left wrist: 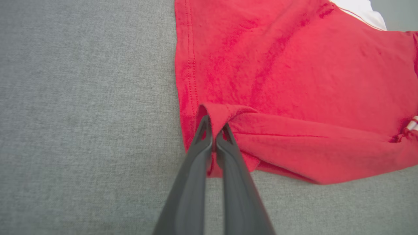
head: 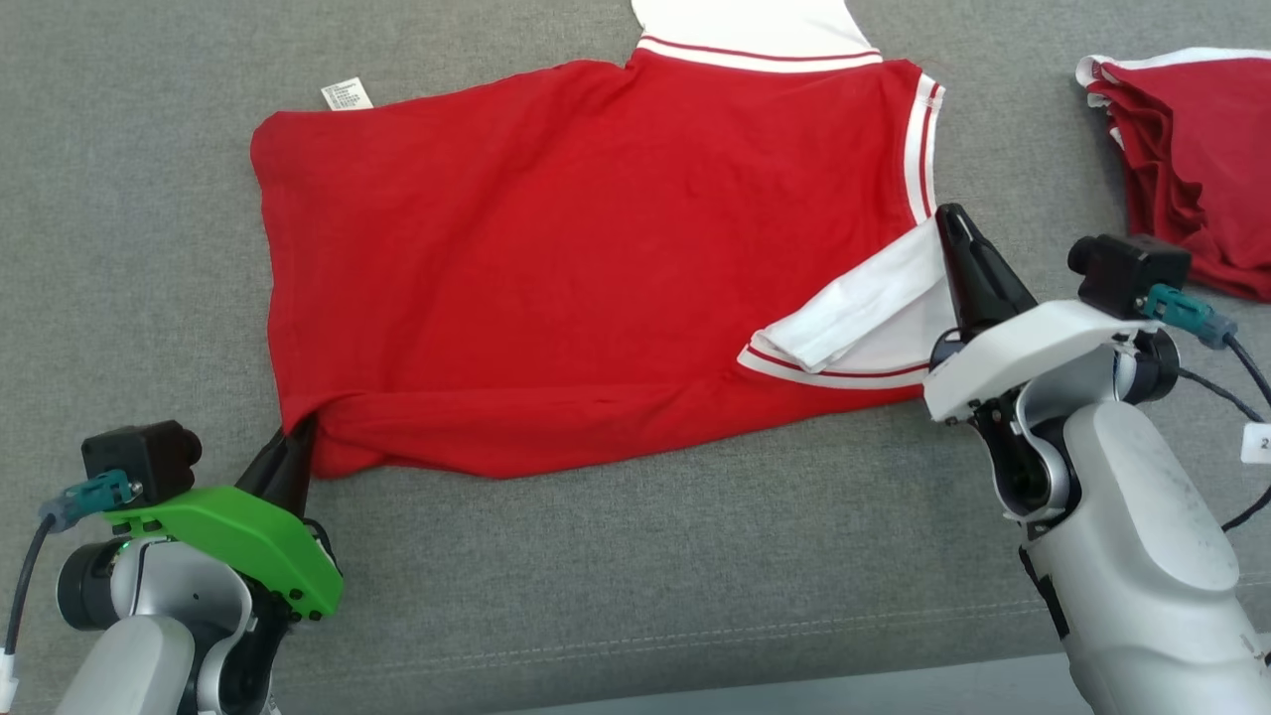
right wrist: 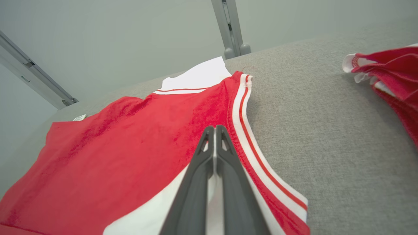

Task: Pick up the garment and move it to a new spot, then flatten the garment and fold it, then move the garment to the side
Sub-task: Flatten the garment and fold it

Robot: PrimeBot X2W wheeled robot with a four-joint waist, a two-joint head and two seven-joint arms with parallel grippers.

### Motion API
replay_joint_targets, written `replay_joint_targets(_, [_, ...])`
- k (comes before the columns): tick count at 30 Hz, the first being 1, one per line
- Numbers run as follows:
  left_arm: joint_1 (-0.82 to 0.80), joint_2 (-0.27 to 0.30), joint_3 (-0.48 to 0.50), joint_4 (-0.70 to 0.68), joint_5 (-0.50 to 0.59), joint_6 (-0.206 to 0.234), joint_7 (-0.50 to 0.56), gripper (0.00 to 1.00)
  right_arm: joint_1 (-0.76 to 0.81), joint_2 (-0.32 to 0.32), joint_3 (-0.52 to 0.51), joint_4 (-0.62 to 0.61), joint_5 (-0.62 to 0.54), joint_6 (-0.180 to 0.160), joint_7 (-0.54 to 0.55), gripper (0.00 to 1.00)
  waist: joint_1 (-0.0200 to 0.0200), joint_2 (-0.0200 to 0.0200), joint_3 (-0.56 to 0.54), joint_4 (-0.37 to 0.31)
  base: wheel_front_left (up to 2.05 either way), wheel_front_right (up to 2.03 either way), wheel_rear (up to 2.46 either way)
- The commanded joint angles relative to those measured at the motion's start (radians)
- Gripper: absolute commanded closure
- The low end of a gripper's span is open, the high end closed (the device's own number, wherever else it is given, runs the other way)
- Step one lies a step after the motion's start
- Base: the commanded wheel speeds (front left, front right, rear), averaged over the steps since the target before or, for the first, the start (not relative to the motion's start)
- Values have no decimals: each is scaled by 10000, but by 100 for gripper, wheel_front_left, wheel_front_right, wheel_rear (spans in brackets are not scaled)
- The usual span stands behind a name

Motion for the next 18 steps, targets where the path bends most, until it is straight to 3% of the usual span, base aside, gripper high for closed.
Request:
replay_joint_targets(1, [-254, -62, -11, 138, -58, -108, -26, 100, -331, -86, 68, 325, 98, 0, -168, 100, 0, 0, 124, 63, 0, 0, 0])
replay_joint_targets(18, [-993, -419, -92, 1260, -351, -458, -310, 100, -2371, -381, 793, 3119, 1141, 0, -1755, 100, 0, 0, 388, 303, 0, 0, 0])
